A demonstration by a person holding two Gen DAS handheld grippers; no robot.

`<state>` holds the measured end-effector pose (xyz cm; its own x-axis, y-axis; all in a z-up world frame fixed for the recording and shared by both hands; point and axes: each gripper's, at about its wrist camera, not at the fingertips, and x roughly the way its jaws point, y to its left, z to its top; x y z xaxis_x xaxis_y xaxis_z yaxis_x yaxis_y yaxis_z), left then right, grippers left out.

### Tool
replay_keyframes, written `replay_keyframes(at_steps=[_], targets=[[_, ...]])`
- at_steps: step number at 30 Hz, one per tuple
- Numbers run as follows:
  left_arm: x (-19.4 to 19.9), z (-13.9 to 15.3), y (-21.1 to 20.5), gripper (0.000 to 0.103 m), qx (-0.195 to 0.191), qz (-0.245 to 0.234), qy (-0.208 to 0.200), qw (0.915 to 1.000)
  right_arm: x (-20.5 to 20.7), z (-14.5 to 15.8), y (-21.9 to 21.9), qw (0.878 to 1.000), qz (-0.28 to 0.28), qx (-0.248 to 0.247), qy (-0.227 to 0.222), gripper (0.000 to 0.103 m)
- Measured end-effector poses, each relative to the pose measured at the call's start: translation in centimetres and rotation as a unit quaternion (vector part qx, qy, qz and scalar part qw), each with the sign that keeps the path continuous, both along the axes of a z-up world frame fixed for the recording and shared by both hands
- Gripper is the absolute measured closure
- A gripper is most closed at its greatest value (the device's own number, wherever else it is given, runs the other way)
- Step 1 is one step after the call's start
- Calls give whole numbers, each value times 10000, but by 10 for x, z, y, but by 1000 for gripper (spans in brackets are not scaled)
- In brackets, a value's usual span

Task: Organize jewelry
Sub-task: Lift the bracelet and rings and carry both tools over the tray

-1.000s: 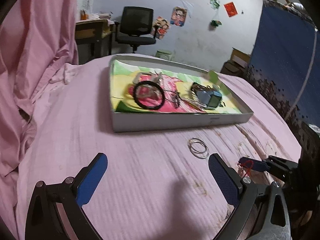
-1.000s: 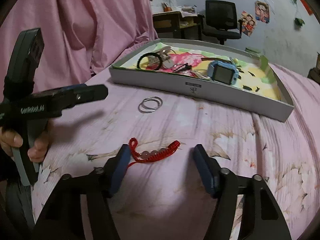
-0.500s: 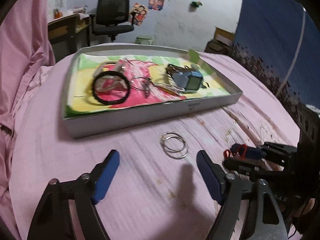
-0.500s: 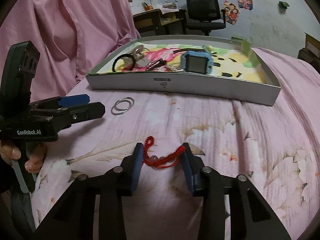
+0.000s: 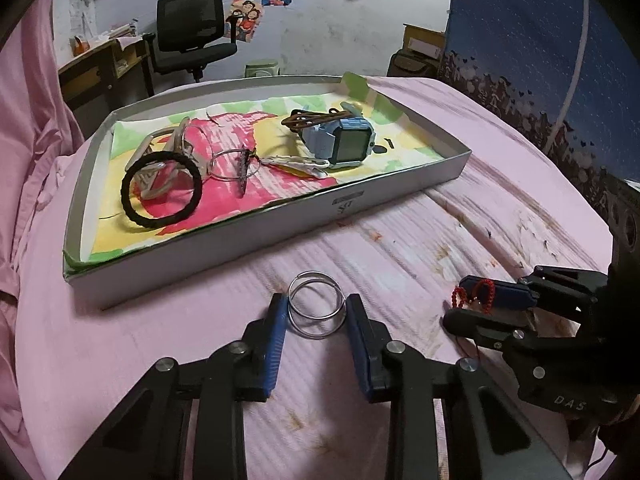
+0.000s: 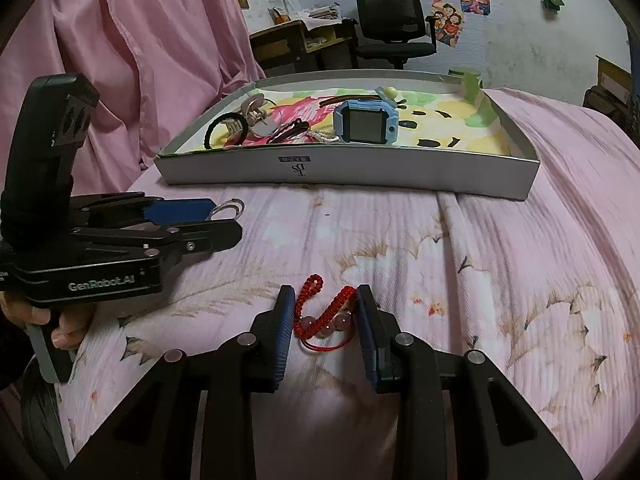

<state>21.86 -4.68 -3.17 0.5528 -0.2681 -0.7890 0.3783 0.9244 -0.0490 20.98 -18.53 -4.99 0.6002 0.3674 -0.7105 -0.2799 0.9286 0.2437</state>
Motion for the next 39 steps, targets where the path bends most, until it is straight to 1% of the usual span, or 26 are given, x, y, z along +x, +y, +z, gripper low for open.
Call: replay_keyframes(at_steps=[8,12,15,19,28,32,35,39], targets=[[-9,2,1,75,-96,-22,-57,9999,-3,-1,3,10000,68,-16,2,79],[-21,5,2,75,-156,9,-182,9997,-5,-1,3,9999,88,48,-8,80],[-29,7,2,75,-208,58,-294,9993,-9,2,1,9999,62,106,-119,80],[-38,13,6,75,-247,182,-538,9981,-15,7,-2,9993,13,146,-334,80],[-48,25,12,75,-347,389,-935,9943,-21,16,-4,9979,-44,183,-627,80],[-53,34,13,75,-396,478,-1183,9910,-24,23,-6,9964,-93,223,-807,80],[-55,42,14,75,-444,616,-1412,9871,-24,32,-7,9945,-150,277,-997,80],[-58,54,15,75,-471,932,-1851,9772,-22,43,-7,9912,-244,311,-1264,80]])
